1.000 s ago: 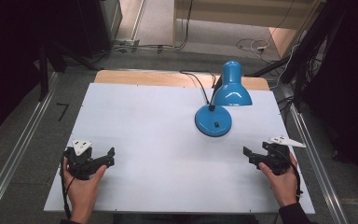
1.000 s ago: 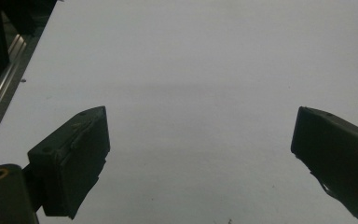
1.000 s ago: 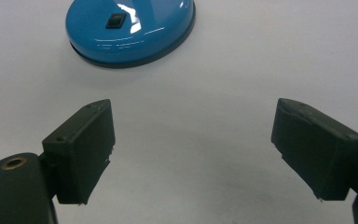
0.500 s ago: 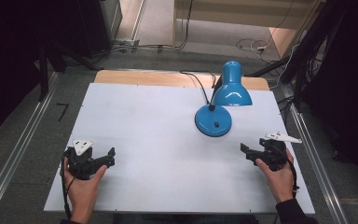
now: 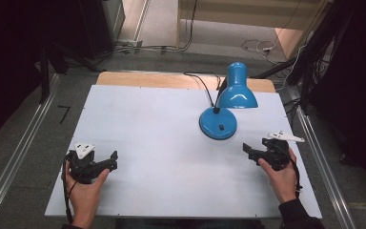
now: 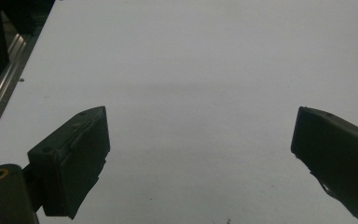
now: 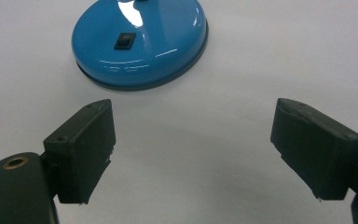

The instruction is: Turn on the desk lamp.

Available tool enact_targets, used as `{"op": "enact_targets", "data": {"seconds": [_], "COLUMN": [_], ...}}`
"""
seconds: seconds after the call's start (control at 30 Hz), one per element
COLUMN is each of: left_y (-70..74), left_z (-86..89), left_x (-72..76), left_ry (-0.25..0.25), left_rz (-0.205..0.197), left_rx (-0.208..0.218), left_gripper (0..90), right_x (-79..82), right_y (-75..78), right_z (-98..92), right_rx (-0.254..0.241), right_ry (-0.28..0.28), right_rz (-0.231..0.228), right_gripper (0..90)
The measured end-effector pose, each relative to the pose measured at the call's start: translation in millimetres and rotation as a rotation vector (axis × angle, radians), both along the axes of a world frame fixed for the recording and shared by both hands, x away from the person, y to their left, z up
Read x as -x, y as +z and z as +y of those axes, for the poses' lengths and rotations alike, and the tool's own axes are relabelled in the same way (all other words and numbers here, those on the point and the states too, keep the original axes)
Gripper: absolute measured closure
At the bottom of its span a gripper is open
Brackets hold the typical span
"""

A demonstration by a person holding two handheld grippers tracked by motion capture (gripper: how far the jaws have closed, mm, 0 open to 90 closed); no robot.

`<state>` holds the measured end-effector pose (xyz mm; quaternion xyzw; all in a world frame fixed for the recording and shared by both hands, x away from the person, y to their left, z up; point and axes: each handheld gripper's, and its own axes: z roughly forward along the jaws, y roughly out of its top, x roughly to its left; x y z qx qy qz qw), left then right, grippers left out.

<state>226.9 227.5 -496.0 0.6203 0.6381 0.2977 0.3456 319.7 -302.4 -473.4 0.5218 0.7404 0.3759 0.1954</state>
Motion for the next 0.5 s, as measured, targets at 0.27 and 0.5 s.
{"op": "enact_targets", "data": {"seconds": [0.27,0.5], "left_y": [-0.2,-0.3], "left_z": [0.5,0.4], "left_x": [-0.1,-0.3], "left_ry": [-0.001,-0.002], "left_rz": [0.0,0.001], "left_rx": [0.004,0.005], "left_gripper": [5.4,5.5], "right_x": [-4.5,-8.7], "right_y": [1.6,1.7], "right_z": [3.6,7.5], "right_rx": [-0.002,0.003], "right_ry": [0.001,0.01], "right_rz": [-0.003,0.003], "right_gripper": [12.6,12.7]}}
